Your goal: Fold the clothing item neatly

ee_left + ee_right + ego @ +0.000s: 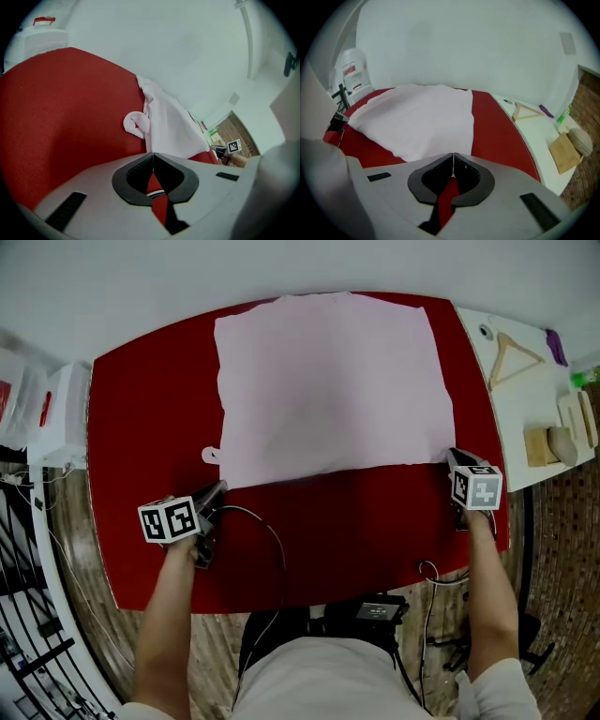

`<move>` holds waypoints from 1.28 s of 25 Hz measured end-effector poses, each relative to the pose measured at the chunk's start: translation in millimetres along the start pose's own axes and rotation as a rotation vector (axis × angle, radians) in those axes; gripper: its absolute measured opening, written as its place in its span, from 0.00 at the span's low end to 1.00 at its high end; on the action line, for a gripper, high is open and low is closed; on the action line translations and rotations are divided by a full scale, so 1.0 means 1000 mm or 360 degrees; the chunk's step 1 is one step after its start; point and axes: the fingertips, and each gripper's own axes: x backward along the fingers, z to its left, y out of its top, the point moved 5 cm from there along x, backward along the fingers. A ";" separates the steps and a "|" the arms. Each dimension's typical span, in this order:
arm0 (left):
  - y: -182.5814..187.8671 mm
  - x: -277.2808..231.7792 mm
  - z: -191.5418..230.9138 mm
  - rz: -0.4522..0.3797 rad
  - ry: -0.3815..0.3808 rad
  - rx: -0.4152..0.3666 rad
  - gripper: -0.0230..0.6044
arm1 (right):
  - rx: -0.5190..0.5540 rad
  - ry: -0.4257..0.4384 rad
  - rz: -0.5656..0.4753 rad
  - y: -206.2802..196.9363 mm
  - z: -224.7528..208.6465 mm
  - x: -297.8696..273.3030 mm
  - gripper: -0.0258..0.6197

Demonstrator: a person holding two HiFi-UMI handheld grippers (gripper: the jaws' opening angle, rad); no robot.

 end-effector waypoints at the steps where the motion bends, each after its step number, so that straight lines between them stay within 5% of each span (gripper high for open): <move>1: 0.000 -0.001 0.000 0.0008 0.0000 0.0002 0.05 | -0.0048 0.0008 0.0009 -0.004 -0.007 0.002 0.06; 7: 0.000 -0.002 -0.001 0.0042 -0.0005 0.0000 0.05 | -0.0107 0.0105 0.0069 -0.025 -0.014 -0.007 0.06; 11: -0.002 -0.003 0.000 0.0064 -0.0002 -0.0002 0.05 | 0.0060 0.0098 0.0151 -0.023 -0.017 -0.011 0.06; 14: -0.002 -0.003 0.001 0.0074 0.0006 -0.0018 0.05 | 0.0247 -0.0049 0.0263 -0.033 -0.036 -0.013 0.06; 18: -0.002 -0.002 0.001 0.0077 0.0004 -0.0033 0.05 | 0.0060 -0.0039 0.0178 -0.031 -0.042 -0.005 0.06; 23: -0.002 -0.003 0.001 0.0086 0.0013 -0.0040 0.05 | -0.0052 0.0207 0.0003 -0.014 -0.007 0.002 0.06; 32: -0.002 -0.001 0.005 0.0089 0.0010 -0.0047 0.05 | 0.0274 0.0154 0.0183 -0.021 -0.007 -0.017 0.06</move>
